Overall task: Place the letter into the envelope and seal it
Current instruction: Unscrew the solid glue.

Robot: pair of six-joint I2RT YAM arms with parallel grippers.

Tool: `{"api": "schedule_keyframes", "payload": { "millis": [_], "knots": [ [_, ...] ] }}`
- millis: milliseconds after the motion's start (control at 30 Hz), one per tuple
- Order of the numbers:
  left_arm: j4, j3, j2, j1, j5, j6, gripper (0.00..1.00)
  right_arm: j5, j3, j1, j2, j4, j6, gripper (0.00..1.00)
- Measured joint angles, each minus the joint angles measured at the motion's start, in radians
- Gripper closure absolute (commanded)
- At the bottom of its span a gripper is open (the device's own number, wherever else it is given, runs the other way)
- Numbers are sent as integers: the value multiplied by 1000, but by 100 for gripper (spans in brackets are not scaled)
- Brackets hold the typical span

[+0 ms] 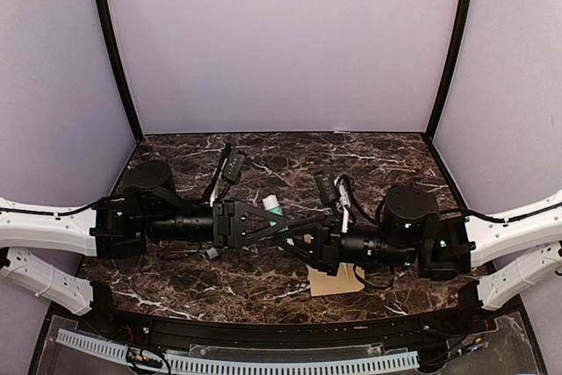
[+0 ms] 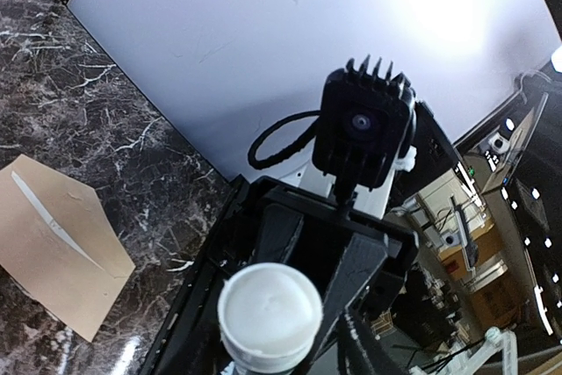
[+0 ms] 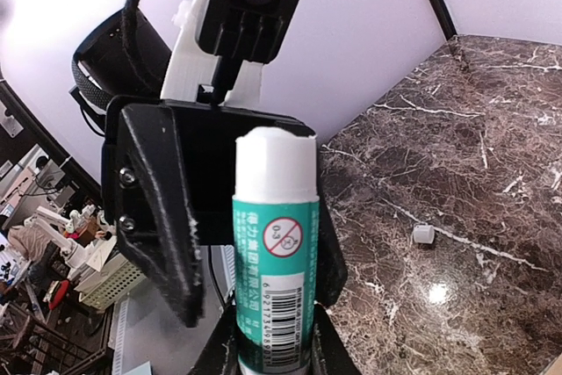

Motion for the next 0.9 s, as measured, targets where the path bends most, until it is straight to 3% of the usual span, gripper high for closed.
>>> {"api": "schedule_keyframes", "payload": {
  "millis": [200,367,500,633,733,900],
  "knots": [
    [51,-19,9,0,-27,-2,71,0,-4,0,0,23,9,99],
    [80,-19,31,0,-43,-6,84,6,-4,0,0,15,18,96],
    [92,-21,37,0,-57,-10,98,18,-5,-1,0,15,33,71],
    [99,-32,37,0,-69,-29,100,20,-12,0,0,15,40,51],
    [98,-42,37,0,-81,-42,100,21,-27,1,-6,2,36,50],
    [99,-45,38,0,-91,-52,100,19,-52,1,-16,0,40,59]
  ]
}}
